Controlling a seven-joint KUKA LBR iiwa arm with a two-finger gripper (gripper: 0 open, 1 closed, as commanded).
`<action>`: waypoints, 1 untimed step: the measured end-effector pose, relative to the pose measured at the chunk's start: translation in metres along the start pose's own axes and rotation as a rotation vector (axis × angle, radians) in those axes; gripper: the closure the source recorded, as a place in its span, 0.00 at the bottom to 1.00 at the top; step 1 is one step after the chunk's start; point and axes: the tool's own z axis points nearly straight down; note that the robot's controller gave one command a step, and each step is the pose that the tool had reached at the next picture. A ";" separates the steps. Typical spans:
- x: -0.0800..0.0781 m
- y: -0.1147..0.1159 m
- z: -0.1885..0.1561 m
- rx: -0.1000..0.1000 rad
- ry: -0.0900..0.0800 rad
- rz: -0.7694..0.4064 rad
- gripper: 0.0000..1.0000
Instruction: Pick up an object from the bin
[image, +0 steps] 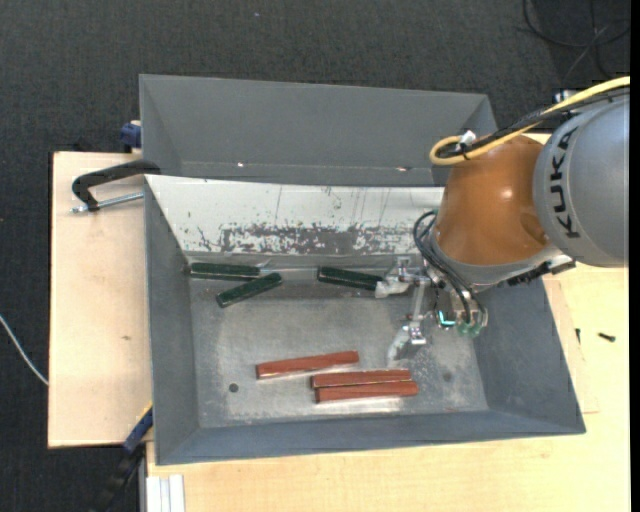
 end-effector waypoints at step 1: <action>-0.001 0.000 -0.004 0.000 -0.007 0.000 0.00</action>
Offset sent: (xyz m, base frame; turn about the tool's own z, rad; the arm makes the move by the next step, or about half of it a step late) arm -0.0151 0.0863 -0.0730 -0.2000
